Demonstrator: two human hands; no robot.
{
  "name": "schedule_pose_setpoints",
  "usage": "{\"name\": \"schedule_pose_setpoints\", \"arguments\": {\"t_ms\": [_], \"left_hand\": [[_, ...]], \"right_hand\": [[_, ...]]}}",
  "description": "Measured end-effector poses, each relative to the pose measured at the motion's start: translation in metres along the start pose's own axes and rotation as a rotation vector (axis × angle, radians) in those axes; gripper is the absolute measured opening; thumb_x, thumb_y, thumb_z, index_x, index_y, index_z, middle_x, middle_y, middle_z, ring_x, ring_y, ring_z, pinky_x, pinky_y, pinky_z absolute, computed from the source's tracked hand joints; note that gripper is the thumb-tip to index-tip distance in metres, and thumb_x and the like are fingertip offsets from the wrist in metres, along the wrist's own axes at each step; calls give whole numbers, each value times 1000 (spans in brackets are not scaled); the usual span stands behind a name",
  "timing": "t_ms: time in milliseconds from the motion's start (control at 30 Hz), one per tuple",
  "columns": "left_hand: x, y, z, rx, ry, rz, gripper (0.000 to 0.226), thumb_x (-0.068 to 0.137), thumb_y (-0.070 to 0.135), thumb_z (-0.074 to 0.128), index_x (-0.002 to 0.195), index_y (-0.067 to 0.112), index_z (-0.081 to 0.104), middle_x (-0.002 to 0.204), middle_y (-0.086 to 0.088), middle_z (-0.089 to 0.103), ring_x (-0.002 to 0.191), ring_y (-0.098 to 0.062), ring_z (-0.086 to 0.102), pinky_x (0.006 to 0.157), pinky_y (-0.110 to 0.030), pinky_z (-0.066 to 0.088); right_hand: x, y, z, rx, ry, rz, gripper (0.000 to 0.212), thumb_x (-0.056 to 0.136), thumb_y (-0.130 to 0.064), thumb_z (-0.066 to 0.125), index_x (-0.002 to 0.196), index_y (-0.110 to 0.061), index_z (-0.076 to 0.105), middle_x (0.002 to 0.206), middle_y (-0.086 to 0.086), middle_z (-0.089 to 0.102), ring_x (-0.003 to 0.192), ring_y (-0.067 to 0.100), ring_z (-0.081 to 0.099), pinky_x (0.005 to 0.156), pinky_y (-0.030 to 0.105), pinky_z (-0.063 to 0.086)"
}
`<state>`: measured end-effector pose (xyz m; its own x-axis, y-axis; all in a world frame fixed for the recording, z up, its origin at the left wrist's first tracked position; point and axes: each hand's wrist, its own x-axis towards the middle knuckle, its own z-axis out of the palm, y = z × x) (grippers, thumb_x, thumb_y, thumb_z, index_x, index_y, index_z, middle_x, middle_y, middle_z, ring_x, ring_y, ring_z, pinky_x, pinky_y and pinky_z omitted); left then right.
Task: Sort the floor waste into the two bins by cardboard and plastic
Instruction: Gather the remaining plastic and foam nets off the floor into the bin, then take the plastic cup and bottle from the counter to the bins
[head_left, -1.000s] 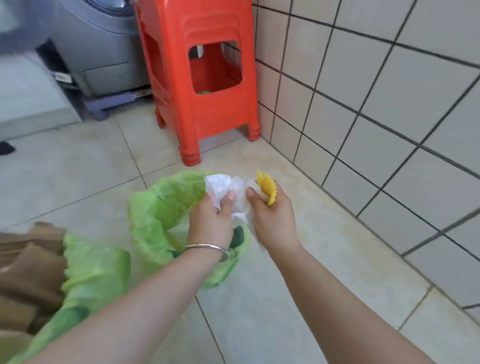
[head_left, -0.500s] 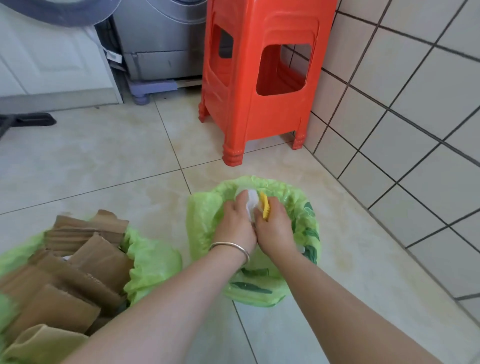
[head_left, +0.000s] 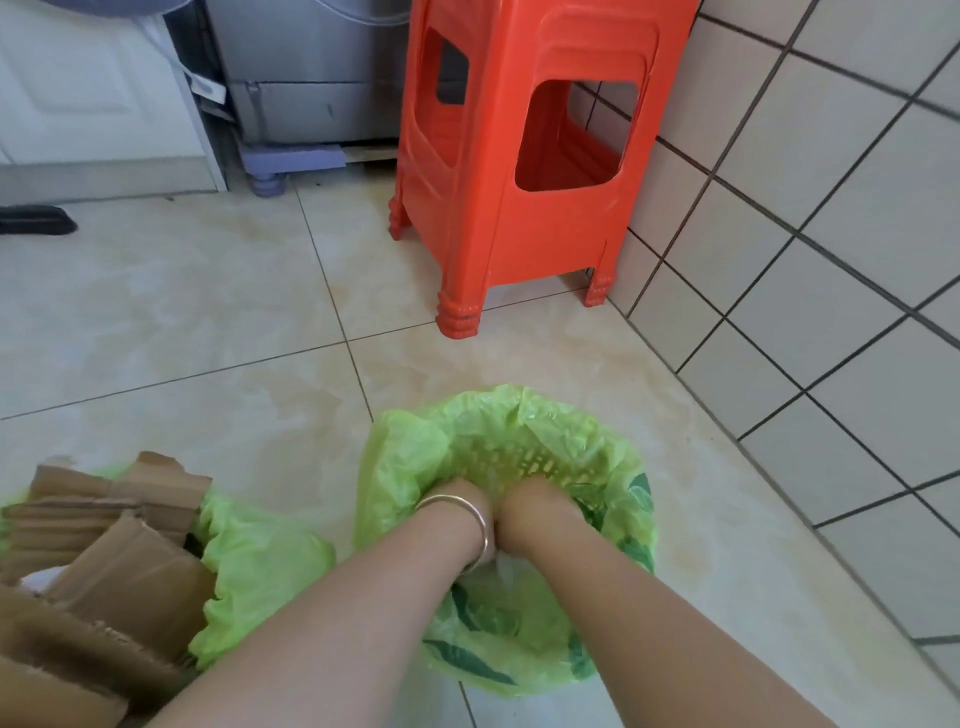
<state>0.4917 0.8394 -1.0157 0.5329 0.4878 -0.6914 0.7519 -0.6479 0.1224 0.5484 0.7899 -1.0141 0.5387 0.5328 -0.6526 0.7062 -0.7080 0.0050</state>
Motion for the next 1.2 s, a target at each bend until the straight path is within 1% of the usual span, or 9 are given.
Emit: {"name": "schedule_pose_setpoints", "arguments": {"t_ms": [67, 167, 267, 367, 567, 700, 867, 1067, 1200], "left_hand": [[-10, 4, -9, -38, 58, 35, 42, 88, 32, 53, 122, 9, 57, 122, -12, 62, 110, -29, 60, 89, -33, 49], [-46, 11, -26, -115, 173, -43, 50, 86, 24, 55, 132, 6, 43, 120, -9, 60, 107, -27, 61, 77, -29, 48], [-93, 18, -43, -75, 258, -52, 43, 89, 14, 47, 131, 10, 43, 124, -9, 55, 111, -29, 58, 81, -32, 47], [-150, 18, -71, -44, 337, -20, 42, 92, 15, 41, 134, 19, 41, 126, -7, 52, 111, -30, 57, 84, -36, 47], [-293, 5, -159, -214, 382, -23, 40, 91, 25, 44, 131, 28, 44, 130, 1, 53, 113, -27, 57, 91, -38, 49], [-407, -15, -244, -261, 409, -34, 38, 92, 28, 44, 130, 31, 45, 130, 4, 56, 115, -24, 56, 89, -34, 47], [-528, -58, -332, -363, 484, -86, 34, 93, 29, 43, 126, 34, 49, 117, 8, 64, 108, -19, 60, 87, -30, 48], [-624, -140, -397, -457, 593, -144, 30, 92, 27, 46, 119, 31, 56, 113, 7, 67, 102, -16, 63, 85, -28, 50], [-649, -193, -430, -504, 633, -152, 30, 90, 25, 48, 118, 27, 58, 112, 3, 68, 101, -18, 64, 88, -32, 52]], "right_hand": [[-13, 14, -15, 126, 90, 5, 29, 91, -14, 51, 118, -3, 57, 125, 12, 55, 111, 27, 59, 83, 31, 50], [-52, 33, -44, 148, 226, -65, 30, 91, -6, 46, 120, -4, 52, 126, 11, 49, 114, 29, 55, 83, 31, 45], [-96, 39, -62, 174, 277, -144, 37, 87, -2, 42, 123, -8, 47, 126, 10, 48, 117, 28, 48, 88, 33, 43], [-146, 45, -80, 186, 270, -189, 42, 89, -5, 42, 130, -14, 45, 129, 6, 48, 122, 24, 43, 92, 32, 42], [-273, 40, -163, 452, 291, -206, 34, 93, -15, 41, 124, -20, 54, 125, 0, 56, 113, 21, 55, 88, 28, 43], [-378, 4, -250, 500, 286, -270, 31, 93, -18, 42, 120, -21, 57, 119, 0, 62, 108, 22, 58, 83, 27, 44], [-481, -64, -352, 572, 265, -359, 29, 92, -19, 43, 115, -23, 60, 112, -1, 67, 105, 20, 60, 82, 28, 46], [-565, -146, -426, 638, 317, -441, 27, 91, -19, 46, 109, -23, 65, 111, 0, 68, 104, 20, 60, 85, 27, 46], [-591, -189, -452, 595, 327, -510, 24, 91, -21, 48, 106, -24, 66, 107, 1, 70, 103, 22, 61, 85, 30, 48]]}}
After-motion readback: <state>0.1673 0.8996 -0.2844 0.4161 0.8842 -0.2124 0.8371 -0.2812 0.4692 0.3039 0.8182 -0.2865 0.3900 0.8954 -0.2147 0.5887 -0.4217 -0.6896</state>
